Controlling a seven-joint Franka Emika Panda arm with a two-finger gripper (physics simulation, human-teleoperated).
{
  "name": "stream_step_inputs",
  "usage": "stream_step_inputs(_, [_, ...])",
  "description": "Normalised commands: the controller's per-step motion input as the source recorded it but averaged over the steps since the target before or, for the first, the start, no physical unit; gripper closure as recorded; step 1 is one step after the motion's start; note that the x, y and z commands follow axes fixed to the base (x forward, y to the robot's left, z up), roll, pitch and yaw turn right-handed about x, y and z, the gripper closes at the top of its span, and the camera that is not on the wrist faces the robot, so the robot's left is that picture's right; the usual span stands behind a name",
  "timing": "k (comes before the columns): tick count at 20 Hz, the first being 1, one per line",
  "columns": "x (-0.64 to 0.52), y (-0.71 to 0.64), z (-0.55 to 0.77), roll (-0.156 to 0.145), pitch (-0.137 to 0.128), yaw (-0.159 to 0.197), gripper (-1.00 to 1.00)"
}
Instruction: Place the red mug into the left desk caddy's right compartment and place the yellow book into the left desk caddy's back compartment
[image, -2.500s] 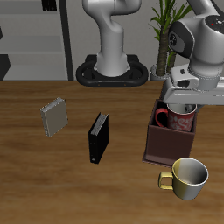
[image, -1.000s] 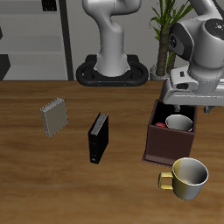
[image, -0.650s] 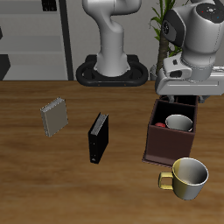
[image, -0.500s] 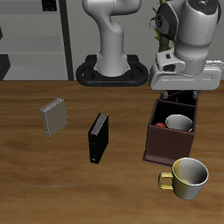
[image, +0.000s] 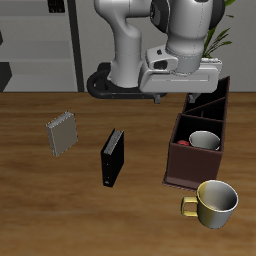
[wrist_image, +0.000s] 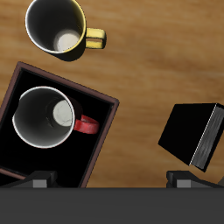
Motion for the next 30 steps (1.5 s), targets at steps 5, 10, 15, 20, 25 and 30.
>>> stream_step_inputs(5, [-0.09,-0.64,0.06,-0.057,-0.030,-0.012,-1.00])
stream_step_inputs(10, [-0.04,-0.51,0.00,-0.027,-0.017,-0.008,-1.00])
stream_step_inputs(15, [-0.06,-0.35,-0.10,-0.038,0.005,-0.014,-1.00])
stream_step_inputs(20, [-0.23,-0.23,-0.07,-0.005,-0.016,0.002,-1.00])
stream_step_inputs(25, [-0.25,-0.35,0.00,-0.017,-0.017,0.002,-1.00])
stream_step_inputs(30, [-0.32,-0.37,-0.05,-0.005,-0.029,-0.032,-1.00])
